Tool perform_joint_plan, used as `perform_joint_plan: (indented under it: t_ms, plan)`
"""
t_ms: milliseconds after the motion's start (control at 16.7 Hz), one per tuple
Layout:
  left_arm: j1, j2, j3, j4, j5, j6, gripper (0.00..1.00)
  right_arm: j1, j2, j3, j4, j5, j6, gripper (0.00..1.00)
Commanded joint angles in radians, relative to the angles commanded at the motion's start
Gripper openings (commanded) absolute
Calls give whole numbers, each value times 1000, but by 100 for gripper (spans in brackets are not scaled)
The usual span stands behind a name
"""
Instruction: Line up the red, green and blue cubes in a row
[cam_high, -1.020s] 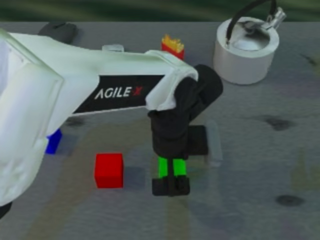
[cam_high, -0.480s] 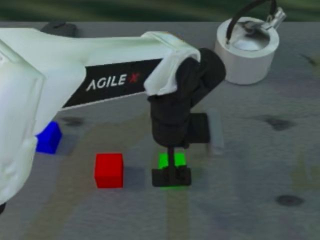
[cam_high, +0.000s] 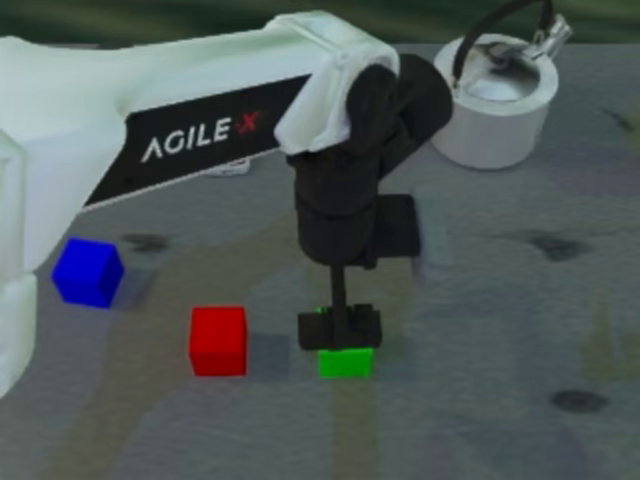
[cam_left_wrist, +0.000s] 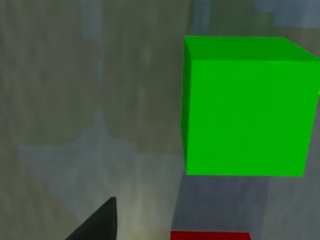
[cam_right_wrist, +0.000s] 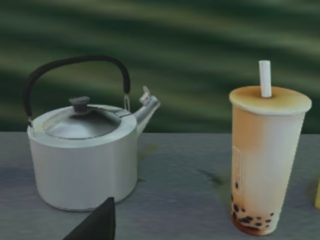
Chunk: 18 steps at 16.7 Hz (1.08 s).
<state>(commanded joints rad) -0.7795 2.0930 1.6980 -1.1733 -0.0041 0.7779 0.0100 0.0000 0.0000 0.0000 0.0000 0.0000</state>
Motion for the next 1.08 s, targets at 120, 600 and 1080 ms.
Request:
perform_joint_plan:
  t_ms: [120, 600, 1080]
  plan:
    - [14, -2, -4, 2, 0, -14, 100, 0, 0, 0, 0, 0, 0, 100]
    - [448, -62, -122, 52, 3, -450, 100, 0, 0, 0, 0, 0, 0, 100]
    - [682, -109, -201, 90, 5, -685, 100, 0, 0, 0, 0, 0, 0, 100]
